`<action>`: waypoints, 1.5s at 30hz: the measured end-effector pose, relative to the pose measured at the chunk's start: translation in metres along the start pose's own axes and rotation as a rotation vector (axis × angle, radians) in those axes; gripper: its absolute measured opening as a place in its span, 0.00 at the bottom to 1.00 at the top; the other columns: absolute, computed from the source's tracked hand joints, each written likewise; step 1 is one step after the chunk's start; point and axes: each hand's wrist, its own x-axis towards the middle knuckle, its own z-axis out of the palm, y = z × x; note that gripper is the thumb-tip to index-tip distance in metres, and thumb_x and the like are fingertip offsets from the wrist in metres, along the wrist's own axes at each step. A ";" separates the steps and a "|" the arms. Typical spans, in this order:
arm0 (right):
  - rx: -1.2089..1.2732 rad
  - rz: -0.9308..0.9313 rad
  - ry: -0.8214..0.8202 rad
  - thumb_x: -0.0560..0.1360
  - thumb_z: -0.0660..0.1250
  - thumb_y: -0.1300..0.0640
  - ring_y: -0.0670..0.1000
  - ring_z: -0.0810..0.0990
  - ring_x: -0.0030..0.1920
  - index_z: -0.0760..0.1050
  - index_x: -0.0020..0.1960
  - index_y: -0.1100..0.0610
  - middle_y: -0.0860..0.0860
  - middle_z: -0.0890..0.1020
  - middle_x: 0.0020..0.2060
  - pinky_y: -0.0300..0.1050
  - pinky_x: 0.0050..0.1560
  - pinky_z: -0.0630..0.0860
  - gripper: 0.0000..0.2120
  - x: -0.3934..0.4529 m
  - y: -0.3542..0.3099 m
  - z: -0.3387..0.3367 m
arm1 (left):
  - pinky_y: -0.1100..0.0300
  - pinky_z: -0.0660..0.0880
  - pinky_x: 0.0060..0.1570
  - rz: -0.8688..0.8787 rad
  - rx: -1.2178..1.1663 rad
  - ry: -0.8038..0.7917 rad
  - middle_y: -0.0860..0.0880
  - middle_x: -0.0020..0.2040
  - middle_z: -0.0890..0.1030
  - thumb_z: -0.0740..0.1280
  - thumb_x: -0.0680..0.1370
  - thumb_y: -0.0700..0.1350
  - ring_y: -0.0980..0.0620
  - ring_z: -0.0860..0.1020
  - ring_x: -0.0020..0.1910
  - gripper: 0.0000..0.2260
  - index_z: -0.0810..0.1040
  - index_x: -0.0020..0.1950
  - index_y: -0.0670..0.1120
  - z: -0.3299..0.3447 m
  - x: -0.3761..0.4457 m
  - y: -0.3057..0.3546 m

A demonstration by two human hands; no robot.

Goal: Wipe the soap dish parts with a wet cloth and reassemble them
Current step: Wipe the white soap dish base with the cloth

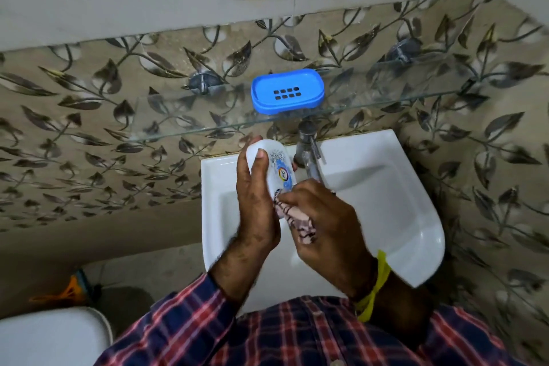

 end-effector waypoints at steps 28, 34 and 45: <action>0.822 1.172 0.152 0.75 0.69 0.70 0.48 0.85 0.34 0.84 0.47 0.59 0.51 0.87 0.35 0.41 0.37 0.80 0.08 -0.014 0.067 -0.026 | 0.54 0.81 0.46 -0.196 0.460 -0.131 0.44 0.57 0.83 0.70 0.71 0.62 0.49 0.84 0.48 0.26 0.76 0.66 0.54 -0.041 -0.030 -0.010; 0.797 1.238 0.255 0.75 0.71 0.67 0.57 0.86 0.48 0.83 0.54 0.61 0.58 0.88 0.46 0.52 0.51 0.82 0.08 -0.038 0.080 -0.023 | 0.57 0.82 0.50 -0.163 0.610 -0.150 0.54 0.62 0.81 0.79 0.63 0.66 0.50 0.81 0.59 0.35 0.73 0.68 0.63 -0.042 -0.043 -0.016; 0.646 1.158 0.224 0.75 0.74 0.63 0.55 0.86 0.44 0.82 0.48 0.59 0.56 0.87 0.42 0.48 0.44 0.84 0.03 -0.047 0.083 -0.017 | 0.55 0.75 0.64 -0.063 0.823 -0.111 0.65 0.66 0.76 0.72 0.71 0.54 0.61 0.75 0.65 0.28 0.69 0.70 0.63 -0.046 -0.060 -0.021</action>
